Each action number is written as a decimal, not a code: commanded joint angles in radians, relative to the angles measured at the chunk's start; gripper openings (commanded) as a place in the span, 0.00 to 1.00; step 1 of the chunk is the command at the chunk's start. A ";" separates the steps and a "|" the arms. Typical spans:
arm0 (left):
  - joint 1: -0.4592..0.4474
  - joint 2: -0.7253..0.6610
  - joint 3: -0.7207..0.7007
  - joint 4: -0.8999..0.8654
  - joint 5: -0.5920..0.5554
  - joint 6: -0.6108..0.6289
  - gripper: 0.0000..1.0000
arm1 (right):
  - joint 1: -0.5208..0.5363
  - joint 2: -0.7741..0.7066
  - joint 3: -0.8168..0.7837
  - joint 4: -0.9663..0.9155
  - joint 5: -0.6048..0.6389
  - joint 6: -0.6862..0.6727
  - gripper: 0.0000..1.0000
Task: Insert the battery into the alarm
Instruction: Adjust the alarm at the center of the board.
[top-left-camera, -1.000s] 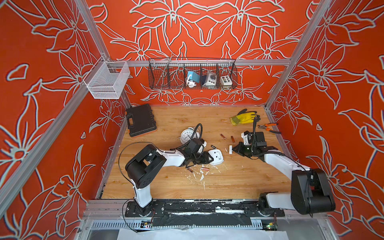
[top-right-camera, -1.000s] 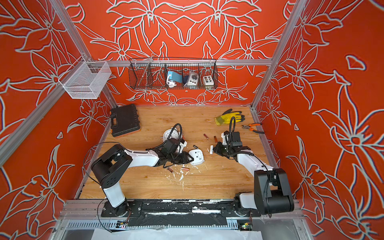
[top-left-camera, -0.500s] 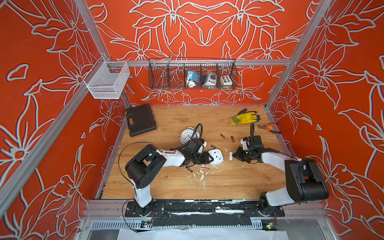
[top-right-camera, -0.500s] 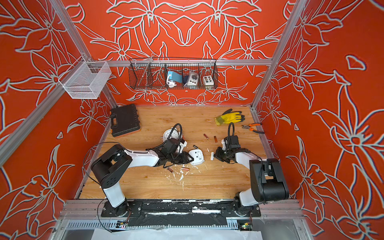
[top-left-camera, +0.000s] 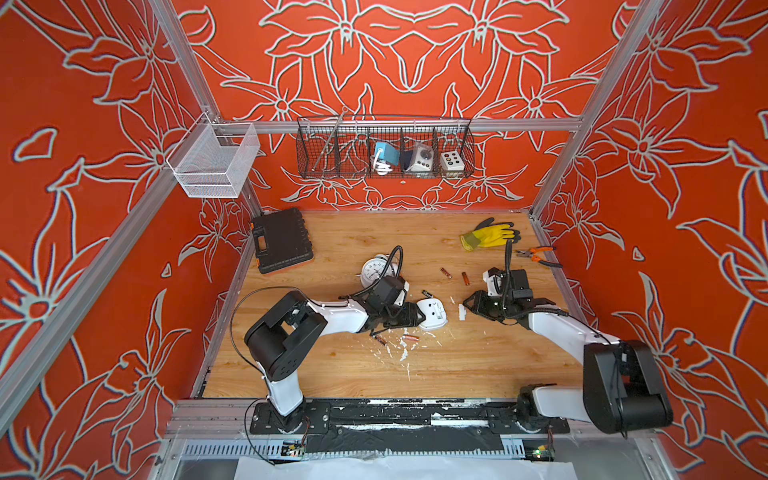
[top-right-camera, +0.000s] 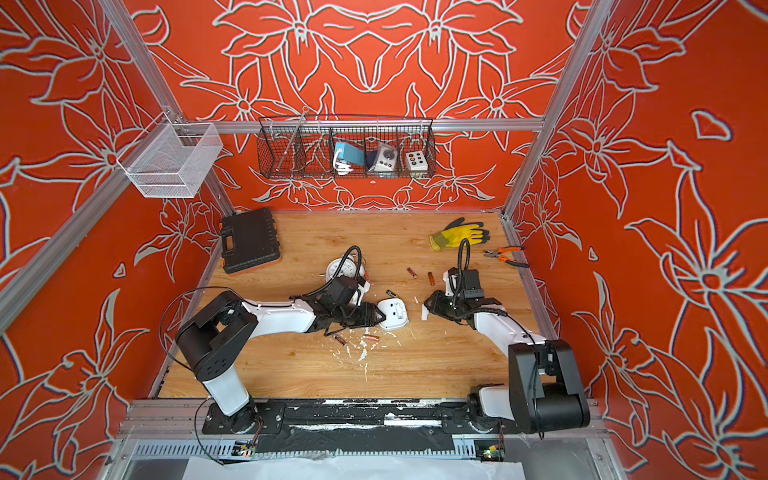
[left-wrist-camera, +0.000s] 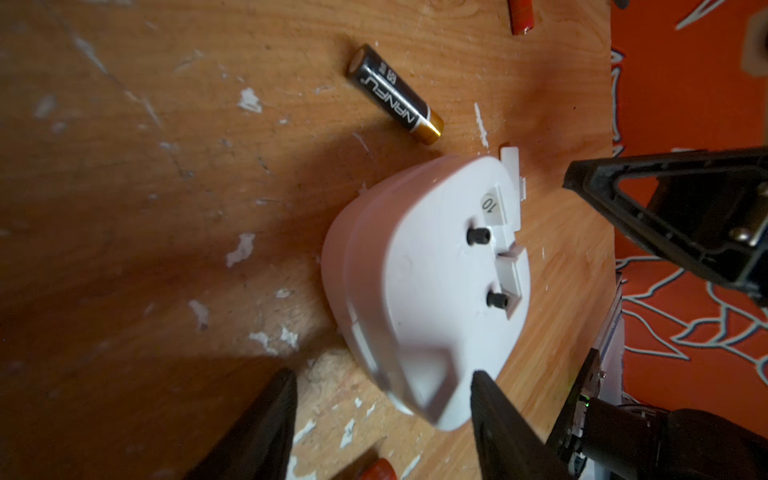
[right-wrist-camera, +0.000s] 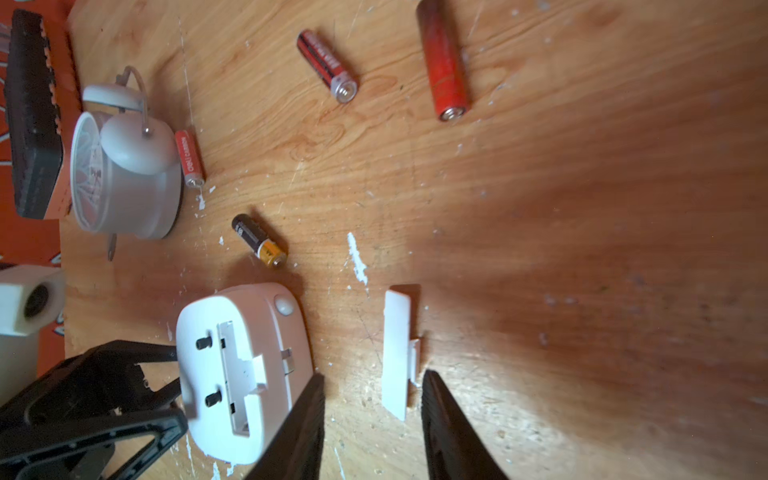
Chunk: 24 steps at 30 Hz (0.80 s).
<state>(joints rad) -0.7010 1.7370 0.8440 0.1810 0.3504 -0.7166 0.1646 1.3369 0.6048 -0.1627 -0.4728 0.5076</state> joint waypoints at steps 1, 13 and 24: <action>0.017 -0.057 -0.034 -0.008 -0.056 -0.003 0.67 | 0.037 0.031 0.023 -0.002 -0.003 -0.003 0.37; 0.067 -0.175 -0.099 -0.034 -0.129 0.018 0.97 | 0.176 0.145 0.049 0.076 -0.017 0.053 0.24; 0.133 -0.275 -0.173 -0.041 -0.172 0.007 0.99 | 0.215 0.004 0.105 -0.108 0.149 -0.087 0.30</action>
<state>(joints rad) -0.5964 1.5028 0.6861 0.1543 0.2031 -0.7048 0.3740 1.4120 0.6632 -0.1829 -0.4164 0.4999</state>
